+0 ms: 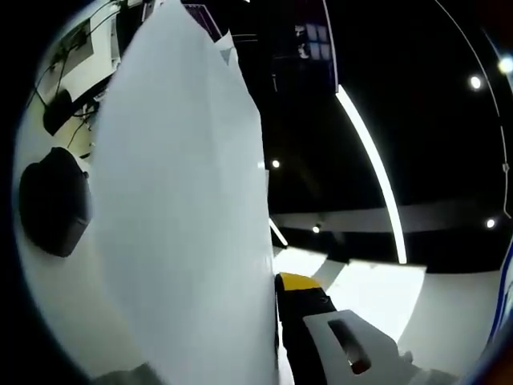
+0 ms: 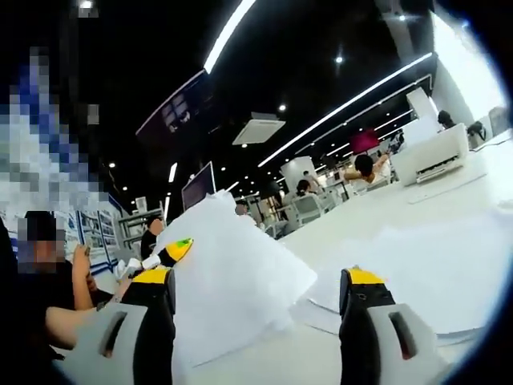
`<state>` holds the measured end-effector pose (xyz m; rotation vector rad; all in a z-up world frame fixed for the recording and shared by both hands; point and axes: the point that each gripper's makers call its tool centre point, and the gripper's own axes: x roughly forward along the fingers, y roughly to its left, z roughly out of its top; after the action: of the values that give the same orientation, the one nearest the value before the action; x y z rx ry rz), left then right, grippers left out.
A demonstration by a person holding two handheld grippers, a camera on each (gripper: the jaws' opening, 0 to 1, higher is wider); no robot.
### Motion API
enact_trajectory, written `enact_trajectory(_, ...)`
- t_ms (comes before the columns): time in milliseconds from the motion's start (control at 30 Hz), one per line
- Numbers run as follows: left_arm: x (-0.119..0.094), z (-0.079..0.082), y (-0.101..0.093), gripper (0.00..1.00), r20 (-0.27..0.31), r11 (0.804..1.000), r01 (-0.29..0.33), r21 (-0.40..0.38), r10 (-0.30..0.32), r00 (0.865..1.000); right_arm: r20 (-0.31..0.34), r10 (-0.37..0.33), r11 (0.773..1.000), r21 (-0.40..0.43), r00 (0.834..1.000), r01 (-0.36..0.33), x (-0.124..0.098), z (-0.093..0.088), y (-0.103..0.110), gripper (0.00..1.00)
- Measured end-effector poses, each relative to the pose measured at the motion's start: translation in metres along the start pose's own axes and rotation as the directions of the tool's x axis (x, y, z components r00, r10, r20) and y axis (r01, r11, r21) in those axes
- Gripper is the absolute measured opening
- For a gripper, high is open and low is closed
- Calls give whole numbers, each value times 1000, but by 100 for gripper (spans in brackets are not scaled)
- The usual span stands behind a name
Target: Organize the stack of printing papers by aligning and flattening the scattered papers on the table
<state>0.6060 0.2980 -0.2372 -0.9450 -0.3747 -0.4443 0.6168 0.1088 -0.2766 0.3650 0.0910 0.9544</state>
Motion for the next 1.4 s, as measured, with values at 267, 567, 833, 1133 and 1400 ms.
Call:
enact_trajectory(267, 0, 0, 0, 6, 0, 1000, -1, 0, 1, 1000, 10, -61, 998, 23, 998, 61, -12, 8, -28, 79)
enact_trajectory(567, 0, 0, 1, 6, 0, 1000, -3, -3, 3, 1000, 28, -97, 995, 17, 995, 97, -25, 15, -42, 79)
enact_trajectory(833, 0, 1, 1, 6, 1, 1000, -3, -9, 3, 1000, 33, -119, 993, -24, 992, 120, -33, 19, -48, 79)
enact_trajectory(1133, 0, 1, 0, 6, 3, 1000, -1, -12, 1, 1000, 44, -140, 990, -20, 989, 141, -42, 24, -58, 79)
enact_trajectory(1400, 0, 1, 0, 6, 5, 1000, -1, -12, 1, 1000, 67, -177, 984, -15, 982, 179, -57, 32, -73, 79)
